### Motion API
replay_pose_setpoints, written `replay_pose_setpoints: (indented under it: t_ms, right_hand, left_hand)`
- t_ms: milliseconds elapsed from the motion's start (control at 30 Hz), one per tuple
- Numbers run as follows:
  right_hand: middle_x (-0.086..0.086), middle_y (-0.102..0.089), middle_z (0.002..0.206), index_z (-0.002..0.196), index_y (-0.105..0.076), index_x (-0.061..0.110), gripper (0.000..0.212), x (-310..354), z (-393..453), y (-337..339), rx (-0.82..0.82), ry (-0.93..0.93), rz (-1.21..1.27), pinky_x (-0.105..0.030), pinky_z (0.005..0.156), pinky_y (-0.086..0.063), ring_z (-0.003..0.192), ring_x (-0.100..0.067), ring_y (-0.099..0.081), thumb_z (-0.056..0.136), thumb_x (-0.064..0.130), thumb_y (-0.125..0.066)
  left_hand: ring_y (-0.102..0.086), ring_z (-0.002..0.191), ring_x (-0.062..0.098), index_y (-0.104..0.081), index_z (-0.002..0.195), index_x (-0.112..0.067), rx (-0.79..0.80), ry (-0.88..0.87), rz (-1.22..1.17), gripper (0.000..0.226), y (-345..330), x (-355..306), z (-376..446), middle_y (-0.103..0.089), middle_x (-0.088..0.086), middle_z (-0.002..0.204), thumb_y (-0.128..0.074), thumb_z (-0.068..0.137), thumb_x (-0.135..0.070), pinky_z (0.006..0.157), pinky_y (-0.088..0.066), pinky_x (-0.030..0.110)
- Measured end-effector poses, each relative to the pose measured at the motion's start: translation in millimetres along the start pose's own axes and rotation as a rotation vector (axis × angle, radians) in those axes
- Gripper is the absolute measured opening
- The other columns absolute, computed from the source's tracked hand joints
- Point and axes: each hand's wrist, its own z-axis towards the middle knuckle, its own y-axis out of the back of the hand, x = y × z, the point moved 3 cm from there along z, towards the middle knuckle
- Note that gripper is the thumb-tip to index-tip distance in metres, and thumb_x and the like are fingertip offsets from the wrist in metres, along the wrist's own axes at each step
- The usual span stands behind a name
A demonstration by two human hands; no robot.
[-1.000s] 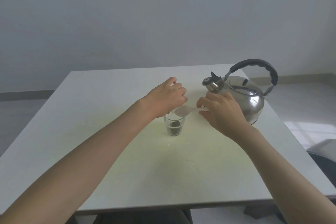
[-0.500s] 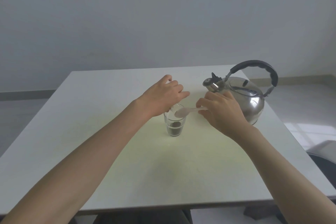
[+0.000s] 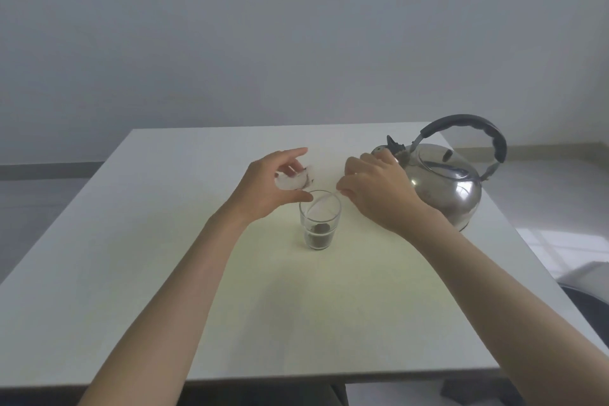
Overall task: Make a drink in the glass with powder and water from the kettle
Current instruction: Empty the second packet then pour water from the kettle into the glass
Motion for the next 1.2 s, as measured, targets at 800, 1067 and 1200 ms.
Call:
replay_pose_setpoints:
  t_ms: [800,1067,1200]
  right_hand:
    - [-0.004,-0.063,0.074,0.068,-0.066,0.017,0.017,11,31,-6,0.156,0.109,0.120,-0.040,0.079,-0.039,0.070,-0.029,-0.057,0.078,0.005,-0.060]
    - [0.001,-0.063,0.070,0.071,-0.067,0.018,0.009,-18,2,7,0.011,-0.078,0.322,-0.034,0.072,-0.036,0.059,-0.019,-0.048,0.077,0.012,-0.068]
    - [0.002,-0.066,0.080,0.082,-0.071,0.015,0.007,-25,-22,3,0.063,-0.428,0.675,-0.030,0.080,-0.047,0.075,-0.015,-0.058,0.083,0.013,-0.064]
  left_hand:
    - [-0.064,0.084,-0.005,-0.062,0.110,-0.020,-0.181,0.265,-0.245,0.054,-14,76,-54,-0.067,0.002,0.106,-0.084,0.062,-0.010,0.074,-0.050,0.007]
    - [-0.065,0.094,0.007,-0.062,0.109,-0.024,-0.170,0.207,-0.214,0.052,-15,67,-52,-0.066,0.002,0.106,-0.084,0.063,-0.014,0.080,-0.051,0.011]
    - [-0.064,0.093,0.003,-0.063,0.112,-0.022,-0.172,0.184,-0.207,0.054,-15,62,-49,-0.064,-0.002,0.105,-0.084,0.063,-0.014,0.080,-0.051,0.009]
